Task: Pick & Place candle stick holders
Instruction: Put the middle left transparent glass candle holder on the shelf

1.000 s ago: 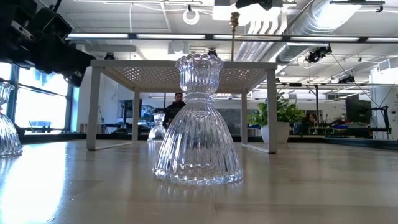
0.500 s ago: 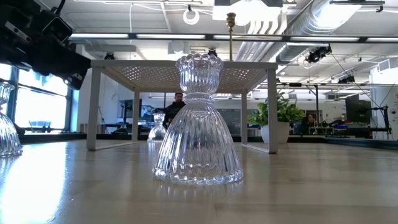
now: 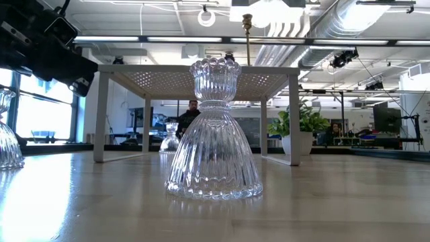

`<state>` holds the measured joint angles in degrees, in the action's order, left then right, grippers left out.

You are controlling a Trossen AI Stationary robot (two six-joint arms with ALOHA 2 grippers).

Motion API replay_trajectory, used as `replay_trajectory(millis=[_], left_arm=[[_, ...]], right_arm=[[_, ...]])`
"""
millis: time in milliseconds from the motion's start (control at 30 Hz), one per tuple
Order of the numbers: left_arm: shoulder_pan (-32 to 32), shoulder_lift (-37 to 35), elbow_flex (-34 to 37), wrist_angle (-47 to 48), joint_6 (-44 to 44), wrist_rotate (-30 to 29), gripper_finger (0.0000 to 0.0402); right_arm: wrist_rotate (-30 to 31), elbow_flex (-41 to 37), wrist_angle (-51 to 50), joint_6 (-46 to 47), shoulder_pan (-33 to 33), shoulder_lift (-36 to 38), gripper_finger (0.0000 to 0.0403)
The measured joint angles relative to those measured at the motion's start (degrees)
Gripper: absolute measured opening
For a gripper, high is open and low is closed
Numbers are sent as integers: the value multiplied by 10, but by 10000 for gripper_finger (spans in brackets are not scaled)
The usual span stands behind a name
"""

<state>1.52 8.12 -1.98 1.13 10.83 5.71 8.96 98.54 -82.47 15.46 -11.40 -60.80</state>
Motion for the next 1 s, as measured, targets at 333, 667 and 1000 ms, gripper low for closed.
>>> replay_trajectory(millis=[333,667,1000], left_arm=[[0,0,-1,2,17,0,1],[0,0,-1,3,30,1,1],[0,0,-1,3,32,3,1]], right_arm=[[43,-1,-75,115,74,5,1],[29,-1,-76,143,129,-3,2],[-19,-117,-42,127,210,1,1]])
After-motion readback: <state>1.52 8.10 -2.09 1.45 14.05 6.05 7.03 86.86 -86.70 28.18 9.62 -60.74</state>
